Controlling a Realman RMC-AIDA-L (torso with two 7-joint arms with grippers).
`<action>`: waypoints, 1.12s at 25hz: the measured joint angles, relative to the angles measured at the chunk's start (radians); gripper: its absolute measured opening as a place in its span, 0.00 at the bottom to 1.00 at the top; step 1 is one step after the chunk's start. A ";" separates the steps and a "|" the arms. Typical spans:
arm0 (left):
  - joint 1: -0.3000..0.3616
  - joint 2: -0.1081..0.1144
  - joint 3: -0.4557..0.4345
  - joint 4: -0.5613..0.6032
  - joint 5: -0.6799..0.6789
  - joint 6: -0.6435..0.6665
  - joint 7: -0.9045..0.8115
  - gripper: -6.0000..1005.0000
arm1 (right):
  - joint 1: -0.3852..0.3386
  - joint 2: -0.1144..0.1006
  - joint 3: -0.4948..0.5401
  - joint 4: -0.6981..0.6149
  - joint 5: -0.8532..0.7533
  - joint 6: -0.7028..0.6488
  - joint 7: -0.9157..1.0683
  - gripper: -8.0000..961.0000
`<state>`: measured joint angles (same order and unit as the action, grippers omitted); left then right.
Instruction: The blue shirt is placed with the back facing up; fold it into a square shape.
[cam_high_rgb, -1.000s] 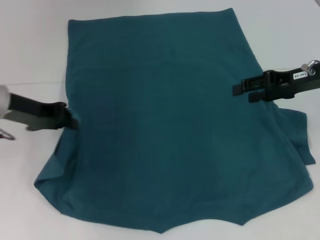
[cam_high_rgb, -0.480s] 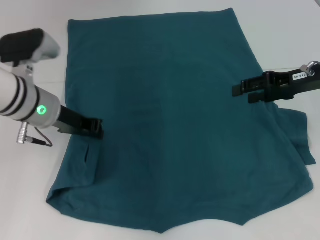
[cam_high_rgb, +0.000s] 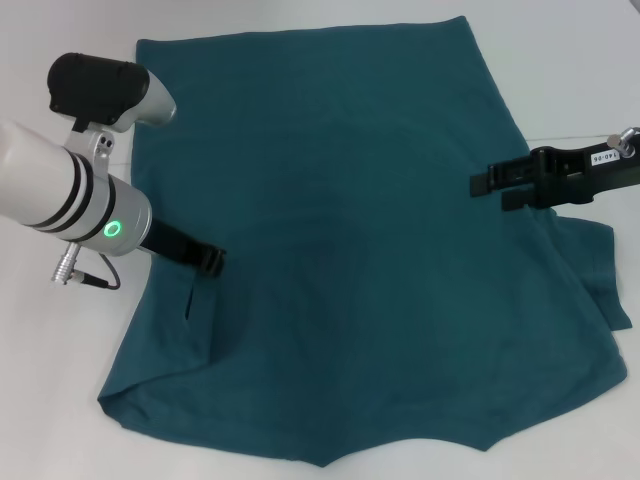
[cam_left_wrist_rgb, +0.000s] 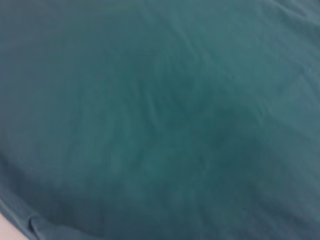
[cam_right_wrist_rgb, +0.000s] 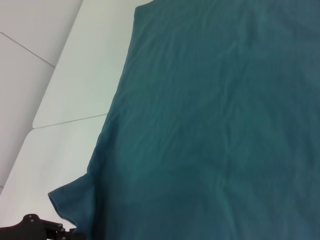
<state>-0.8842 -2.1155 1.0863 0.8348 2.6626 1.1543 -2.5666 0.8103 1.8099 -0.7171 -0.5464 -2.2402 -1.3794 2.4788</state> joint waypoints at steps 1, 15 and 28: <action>0.000 -0.002 0.001 0.001 0.006 -0.003 0.003 0.12 | 0.000 0.000 0.000 -0.001 0.000 0.000 0.000 0.76; 0.001 -0.045 -0.005 0.038 0.000 0.009 0.088 0.25 | 0.000 0.000 0.000 -0.005 0.001 0.003 0.000 0.76; 0.139 0.065 -0.465 -0.004 -0.189 0.278 0.010 0.42 | -0.006 -0.006 -0.008 -0.041 -0.005 -0.045 -0.069 0.76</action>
<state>-0.7452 -2.0502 0.6209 0.8312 2.4734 1.4327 -2.5568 0.8044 1.8042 -0.7250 -0.5872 -2.2451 -1.4243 2.4093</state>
